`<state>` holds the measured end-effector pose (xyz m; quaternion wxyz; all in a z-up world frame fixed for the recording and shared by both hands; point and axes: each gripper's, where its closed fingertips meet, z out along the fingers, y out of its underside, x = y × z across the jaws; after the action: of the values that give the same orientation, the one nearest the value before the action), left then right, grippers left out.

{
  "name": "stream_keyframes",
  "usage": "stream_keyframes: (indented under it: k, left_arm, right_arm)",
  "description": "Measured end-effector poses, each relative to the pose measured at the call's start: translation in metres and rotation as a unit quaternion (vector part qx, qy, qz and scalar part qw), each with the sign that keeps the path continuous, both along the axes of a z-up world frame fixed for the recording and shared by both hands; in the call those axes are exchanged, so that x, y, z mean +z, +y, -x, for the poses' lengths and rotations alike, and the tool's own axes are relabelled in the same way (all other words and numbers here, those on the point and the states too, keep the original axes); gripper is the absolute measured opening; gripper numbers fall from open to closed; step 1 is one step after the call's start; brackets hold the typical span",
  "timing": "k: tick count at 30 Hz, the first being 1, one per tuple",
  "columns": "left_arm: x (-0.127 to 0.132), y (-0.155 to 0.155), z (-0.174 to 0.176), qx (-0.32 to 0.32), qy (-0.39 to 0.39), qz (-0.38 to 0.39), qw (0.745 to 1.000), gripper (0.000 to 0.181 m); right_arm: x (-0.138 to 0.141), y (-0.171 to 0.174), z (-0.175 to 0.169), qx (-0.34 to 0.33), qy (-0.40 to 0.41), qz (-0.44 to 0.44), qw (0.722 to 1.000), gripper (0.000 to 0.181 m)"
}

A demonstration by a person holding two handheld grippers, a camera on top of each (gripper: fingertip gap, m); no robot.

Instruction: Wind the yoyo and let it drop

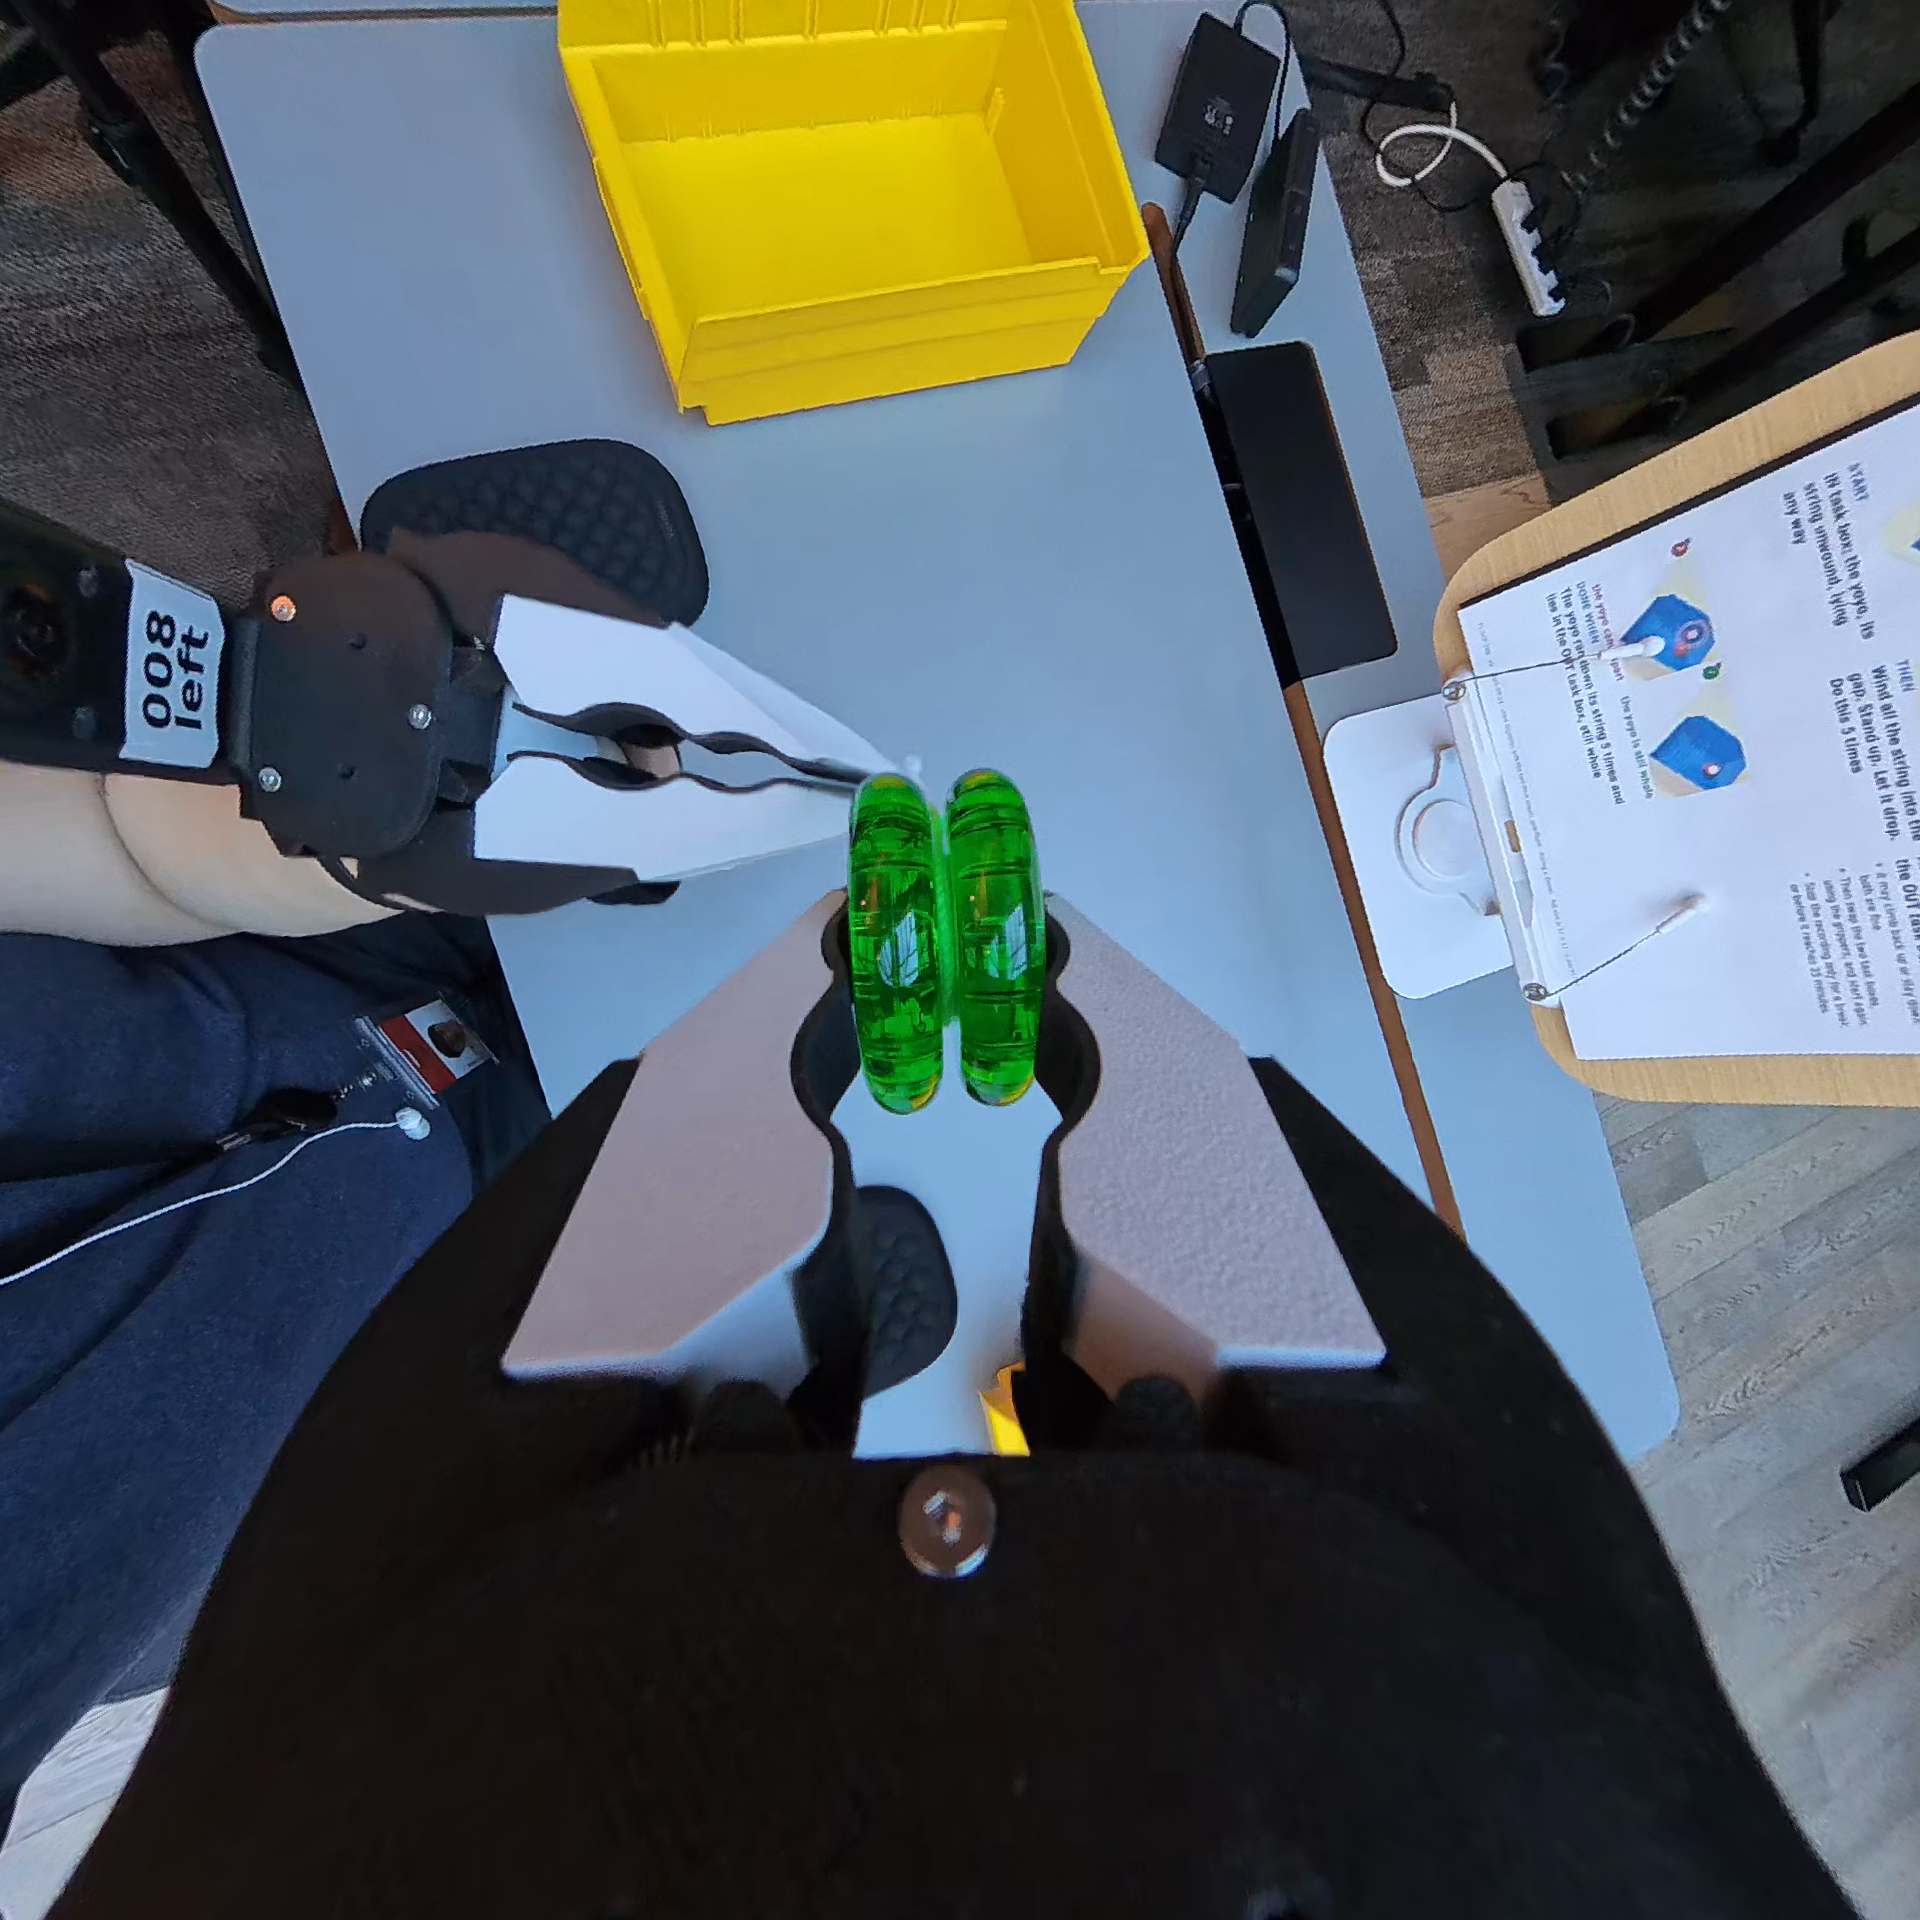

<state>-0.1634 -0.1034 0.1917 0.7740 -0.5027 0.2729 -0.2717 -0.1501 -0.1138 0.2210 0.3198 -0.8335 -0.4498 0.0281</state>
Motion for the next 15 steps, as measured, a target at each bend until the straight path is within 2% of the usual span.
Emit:
stream_keyframes:
  k: [5, 15]
  left_arm:
    - [0.0, 0.006, 0.008, -0.013, -0.027, 0.017, 0.999, 0.0]
    - [-0.003, 0.007, 0.021, -0.059, -0.06, 0.05, 0.995, 0.0]
  right_arm:
    - [-0.015, -0.014, 0.002, 0.015, 0.0, 0.038, 0.999, 0.027]
    - [-0.033, -0.024, -0.011, 0.027, -0.051, 0.048, 0.997, 0.028]
